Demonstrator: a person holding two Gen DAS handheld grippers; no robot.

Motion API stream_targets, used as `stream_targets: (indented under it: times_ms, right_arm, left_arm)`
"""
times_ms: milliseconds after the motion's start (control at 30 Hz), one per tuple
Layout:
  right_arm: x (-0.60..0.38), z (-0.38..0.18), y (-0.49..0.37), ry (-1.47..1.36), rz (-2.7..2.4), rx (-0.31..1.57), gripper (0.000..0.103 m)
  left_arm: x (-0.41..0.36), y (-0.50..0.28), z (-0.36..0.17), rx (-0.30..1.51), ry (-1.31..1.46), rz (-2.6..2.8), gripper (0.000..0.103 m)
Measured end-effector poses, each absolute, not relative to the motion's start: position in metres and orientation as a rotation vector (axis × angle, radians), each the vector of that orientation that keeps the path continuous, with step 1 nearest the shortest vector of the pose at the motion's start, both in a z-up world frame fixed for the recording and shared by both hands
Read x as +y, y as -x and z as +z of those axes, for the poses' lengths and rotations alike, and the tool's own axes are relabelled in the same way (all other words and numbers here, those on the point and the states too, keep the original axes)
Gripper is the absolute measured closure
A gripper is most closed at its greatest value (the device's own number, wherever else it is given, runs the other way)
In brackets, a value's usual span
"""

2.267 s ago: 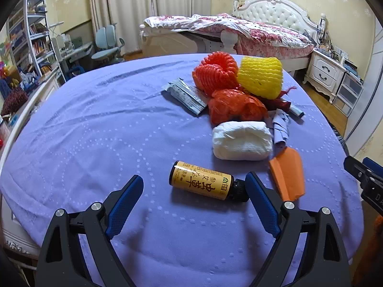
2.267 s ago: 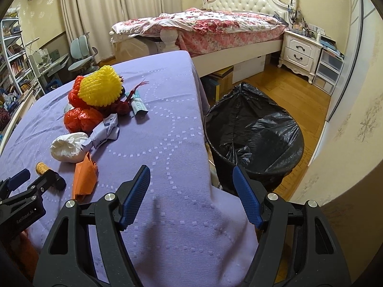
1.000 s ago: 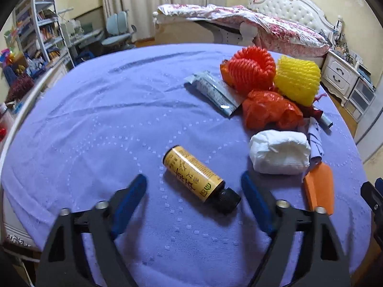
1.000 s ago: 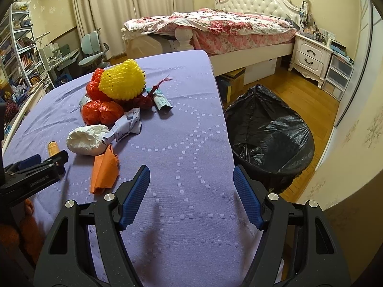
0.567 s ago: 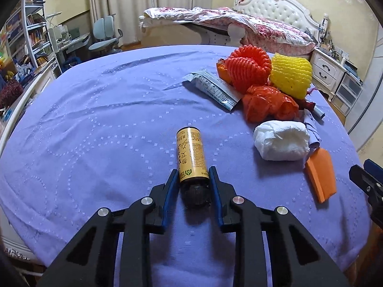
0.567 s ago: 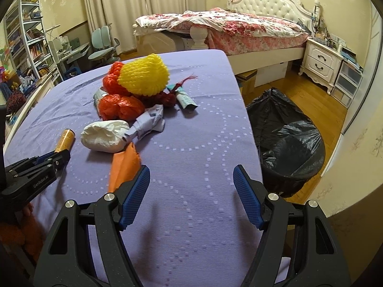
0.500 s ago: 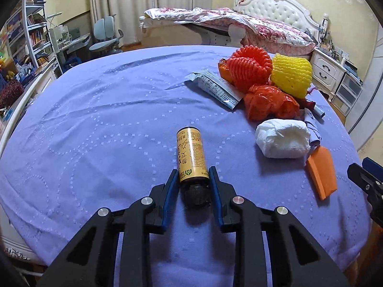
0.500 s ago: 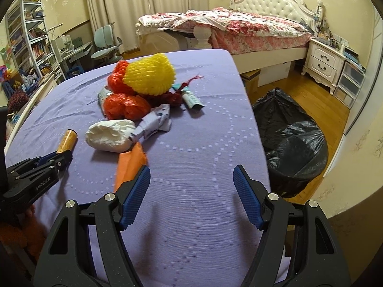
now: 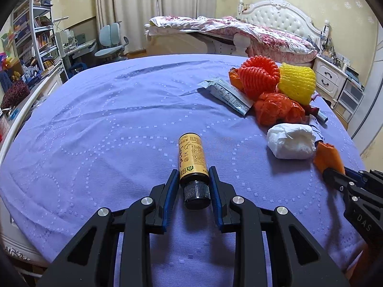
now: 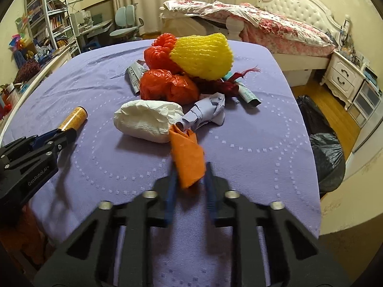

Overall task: Collect trash
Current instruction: 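Carry the bottle and orange paper over the black bin and release both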

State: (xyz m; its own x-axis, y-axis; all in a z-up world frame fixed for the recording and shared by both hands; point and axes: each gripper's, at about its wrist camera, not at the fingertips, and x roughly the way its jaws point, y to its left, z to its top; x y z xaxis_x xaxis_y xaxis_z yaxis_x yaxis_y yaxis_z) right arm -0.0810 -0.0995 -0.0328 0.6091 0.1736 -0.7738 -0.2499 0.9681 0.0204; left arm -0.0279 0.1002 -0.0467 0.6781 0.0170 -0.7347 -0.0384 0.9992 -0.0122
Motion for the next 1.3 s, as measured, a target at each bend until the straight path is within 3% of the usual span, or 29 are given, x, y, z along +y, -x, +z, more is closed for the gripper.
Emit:
stream_targets:
  times_ms: [433, 833, 1300]
  right_arm:
    - [-0.149, -0.009, 0.091, 0.005, 0.207, 0.797, 0.087]
    - [-0.247, 0.013, 0.058, -0.047, 0.001, 0.709, 0.087]
    - [-0.32, -0.015, 0.012, -0.115, -0.117, 0.745, 0.087]
  left_arm:
    - [0.072, 0.037, -0.013, 0.735, 0.014, -0.041, 0.075]
    - [-0.03, -0.004, 0.021, 0.644, -0.042, -0.253, 0.075]
    - [-0.146, -0.069, -0.009, 0.69, -0.139, -0.377, 0.075]
